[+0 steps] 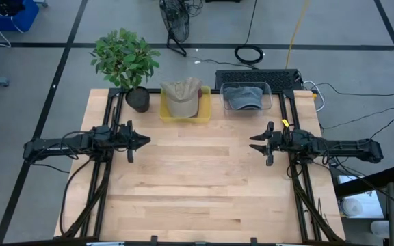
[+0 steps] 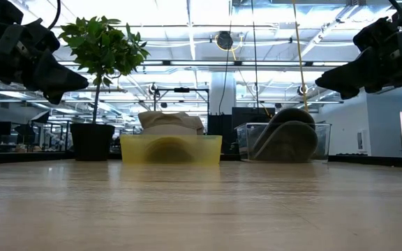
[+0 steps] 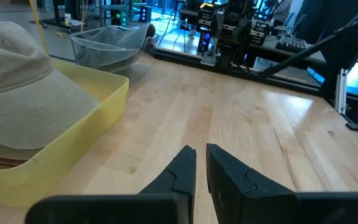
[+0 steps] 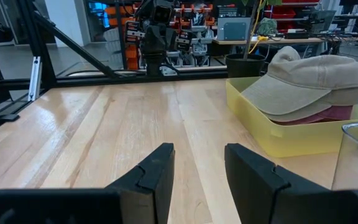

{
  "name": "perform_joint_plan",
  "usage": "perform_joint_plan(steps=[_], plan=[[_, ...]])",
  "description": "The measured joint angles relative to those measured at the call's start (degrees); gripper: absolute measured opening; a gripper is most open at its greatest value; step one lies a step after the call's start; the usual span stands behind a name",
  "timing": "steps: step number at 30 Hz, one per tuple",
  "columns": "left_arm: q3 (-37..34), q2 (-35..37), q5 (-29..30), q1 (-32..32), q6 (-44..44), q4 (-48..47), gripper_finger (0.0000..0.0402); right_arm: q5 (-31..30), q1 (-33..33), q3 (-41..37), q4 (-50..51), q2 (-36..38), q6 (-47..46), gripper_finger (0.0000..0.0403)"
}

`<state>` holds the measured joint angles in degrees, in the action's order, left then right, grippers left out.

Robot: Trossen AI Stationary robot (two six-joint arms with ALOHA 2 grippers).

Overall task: Pick & Place hat
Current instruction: Return to Home Position

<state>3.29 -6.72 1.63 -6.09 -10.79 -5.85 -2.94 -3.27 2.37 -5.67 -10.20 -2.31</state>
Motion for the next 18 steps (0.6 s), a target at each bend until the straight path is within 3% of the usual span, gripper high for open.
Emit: perform_joint_plan(steps=[18], plan=[[0.0, 0.0, 0.0, 0.0, 0.04, 0.02, 0.0042, 0.02, 0.0, 0.0, -1.5, 0.0, 0.9, 0.0128]])
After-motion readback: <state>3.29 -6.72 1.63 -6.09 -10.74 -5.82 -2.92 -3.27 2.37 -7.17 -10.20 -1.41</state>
